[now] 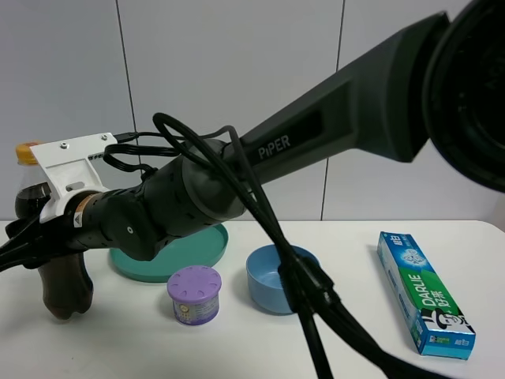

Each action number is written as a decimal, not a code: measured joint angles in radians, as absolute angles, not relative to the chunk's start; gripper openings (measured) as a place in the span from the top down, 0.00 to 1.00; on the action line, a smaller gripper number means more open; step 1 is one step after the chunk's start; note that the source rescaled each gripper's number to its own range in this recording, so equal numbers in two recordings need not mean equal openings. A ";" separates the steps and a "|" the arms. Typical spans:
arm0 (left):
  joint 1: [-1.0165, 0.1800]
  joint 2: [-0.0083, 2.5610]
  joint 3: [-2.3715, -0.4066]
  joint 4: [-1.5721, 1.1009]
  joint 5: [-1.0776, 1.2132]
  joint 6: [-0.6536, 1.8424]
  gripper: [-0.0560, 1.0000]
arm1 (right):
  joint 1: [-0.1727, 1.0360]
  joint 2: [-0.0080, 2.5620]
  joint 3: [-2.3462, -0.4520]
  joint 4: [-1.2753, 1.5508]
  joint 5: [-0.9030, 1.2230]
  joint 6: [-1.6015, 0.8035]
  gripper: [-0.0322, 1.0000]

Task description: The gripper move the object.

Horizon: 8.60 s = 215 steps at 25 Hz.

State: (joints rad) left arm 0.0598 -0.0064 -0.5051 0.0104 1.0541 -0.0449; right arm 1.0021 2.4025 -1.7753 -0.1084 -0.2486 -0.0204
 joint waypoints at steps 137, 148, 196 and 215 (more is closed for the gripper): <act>0.060 -0.006 -0.505 0.010 1.054 -0.040 0.00 | 0.135 0.334 -0.827 -0.219 1.212 0.094 0.39; 0.060 -0.006 -0.505 0.010 1.054 -0.040 0.00 | -0.054 0.093 -0.613 -0.089 1.217 0.113 0.39; 0.060 -0.006 -0.505 0.010 1.054 -0.040 0.00 | -0.132 -0.002 -0.492 -0.053 1.070 0.103 0.39; 0.060 -0.006 -0.505 0.010 1.054 -0.040 0.00 | -0.078 -0.002 -0.492 -0.047 1.070 0.096 0.39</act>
State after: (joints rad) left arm 0.0598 -0.0064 -0.5051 0.0104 1.0541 -0.0405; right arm -0.0783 -0.0025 -0.4915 -0.0468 1.0701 0.0959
